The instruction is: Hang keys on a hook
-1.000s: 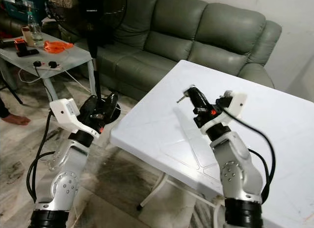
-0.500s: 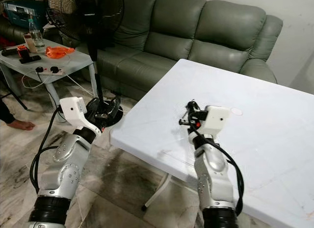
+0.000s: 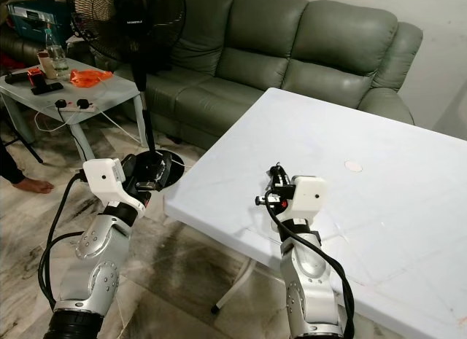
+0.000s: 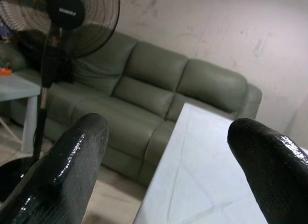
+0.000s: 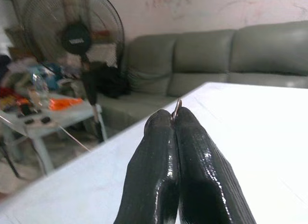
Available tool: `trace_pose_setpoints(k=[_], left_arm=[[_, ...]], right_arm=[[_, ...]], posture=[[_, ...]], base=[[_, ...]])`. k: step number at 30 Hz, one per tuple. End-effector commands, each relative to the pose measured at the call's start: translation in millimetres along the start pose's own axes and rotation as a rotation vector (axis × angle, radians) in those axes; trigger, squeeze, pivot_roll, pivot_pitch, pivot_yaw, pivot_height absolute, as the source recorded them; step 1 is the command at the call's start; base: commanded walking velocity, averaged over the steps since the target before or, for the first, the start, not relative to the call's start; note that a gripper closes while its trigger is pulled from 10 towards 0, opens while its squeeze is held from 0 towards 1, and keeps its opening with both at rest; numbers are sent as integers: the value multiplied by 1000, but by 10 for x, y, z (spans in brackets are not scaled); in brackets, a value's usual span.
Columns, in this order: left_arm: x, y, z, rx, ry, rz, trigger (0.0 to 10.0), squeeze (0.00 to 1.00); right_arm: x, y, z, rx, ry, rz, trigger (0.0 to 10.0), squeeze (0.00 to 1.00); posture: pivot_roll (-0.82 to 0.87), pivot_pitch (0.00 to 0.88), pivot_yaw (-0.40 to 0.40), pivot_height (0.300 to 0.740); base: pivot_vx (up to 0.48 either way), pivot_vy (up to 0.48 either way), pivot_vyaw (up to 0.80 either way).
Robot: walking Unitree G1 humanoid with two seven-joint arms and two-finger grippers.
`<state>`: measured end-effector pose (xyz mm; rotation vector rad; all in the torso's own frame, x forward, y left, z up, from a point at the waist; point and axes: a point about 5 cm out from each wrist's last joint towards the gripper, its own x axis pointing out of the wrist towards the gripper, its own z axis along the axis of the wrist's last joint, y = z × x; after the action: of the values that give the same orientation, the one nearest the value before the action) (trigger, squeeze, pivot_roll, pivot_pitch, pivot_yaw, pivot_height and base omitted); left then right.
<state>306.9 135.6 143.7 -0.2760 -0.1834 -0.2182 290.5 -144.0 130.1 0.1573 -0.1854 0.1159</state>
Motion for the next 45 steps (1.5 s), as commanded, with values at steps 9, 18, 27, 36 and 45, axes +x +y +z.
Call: trace_pose_setpoints(k=[9, 18, 27, 36, 45], left_arm=[[-102, 246, 44, 20, 42, -46, 10000, 0], [-62, 413, 77, 54, 59, -29, 10000, 0], [-83, 217, 207, -11, 2, -50, 10000, 0], [-40, 192, 234, -12, -2, -46, 10000, 0], [12, 140, 237, -1, -15, -55, 10000, 0]], right_arm=[[-87, -304, 17, -65, 28, 24, 10000, 0], [-61, -567, 20, -141, 61, 2, 10000, 0], [-75, -260, 126, -65, 7, 29, 10000, 0], [-58, -280, 127, -82, 34, 3, 10000, 0], [-27, -282, 140, -82, 32, -6, 10000, 0]], posture=[[11, 0, -60, 740], [6, 0, -55, 740], [6, 0, -56, 740], [4, 0, -57, 740], [0, 0, -53, 740]], base=[[0, 0, 0], [0, 0, 0], [0, 0, 0], [0, 0, -546], [0, 0, -751]])
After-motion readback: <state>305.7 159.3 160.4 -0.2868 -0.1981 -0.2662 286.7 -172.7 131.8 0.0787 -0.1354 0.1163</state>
